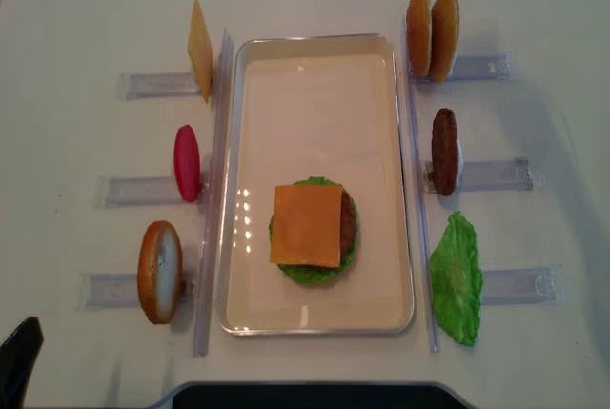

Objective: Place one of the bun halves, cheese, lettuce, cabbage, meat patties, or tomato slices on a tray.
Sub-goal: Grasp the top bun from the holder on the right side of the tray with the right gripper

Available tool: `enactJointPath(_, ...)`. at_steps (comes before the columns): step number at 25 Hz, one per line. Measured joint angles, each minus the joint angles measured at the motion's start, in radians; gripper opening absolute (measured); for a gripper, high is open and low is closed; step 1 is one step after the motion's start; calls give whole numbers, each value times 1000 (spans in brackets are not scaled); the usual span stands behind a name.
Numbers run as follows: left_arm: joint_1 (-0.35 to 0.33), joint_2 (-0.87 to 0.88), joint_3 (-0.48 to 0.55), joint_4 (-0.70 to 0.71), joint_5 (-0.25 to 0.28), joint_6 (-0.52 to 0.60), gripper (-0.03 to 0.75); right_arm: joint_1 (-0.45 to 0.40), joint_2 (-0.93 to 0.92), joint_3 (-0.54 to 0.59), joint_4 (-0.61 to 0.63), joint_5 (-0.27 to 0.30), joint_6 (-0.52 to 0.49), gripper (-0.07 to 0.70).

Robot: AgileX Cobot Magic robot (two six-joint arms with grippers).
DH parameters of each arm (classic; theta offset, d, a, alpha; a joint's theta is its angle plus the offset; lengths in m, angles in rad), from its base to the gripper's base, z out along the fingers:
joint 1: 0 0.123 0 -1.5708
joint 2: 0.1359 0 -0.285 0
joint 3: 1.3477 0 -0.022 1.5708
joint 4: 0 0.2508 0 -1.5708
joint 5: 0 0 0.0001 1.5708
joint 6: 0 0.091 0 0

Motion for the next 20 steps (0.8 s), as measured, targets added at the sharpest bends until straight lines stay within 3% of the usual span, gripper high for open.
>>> enactJointPath(10, 0, 0, 0, 0, 0, -9, 575, 58, 0, 0, 4, -67, 12, 382)
enactJointPath(20, 0, 0, 0, 0, 0, -9, 575, 58, 0, 0, -7, -71, 15, 382)
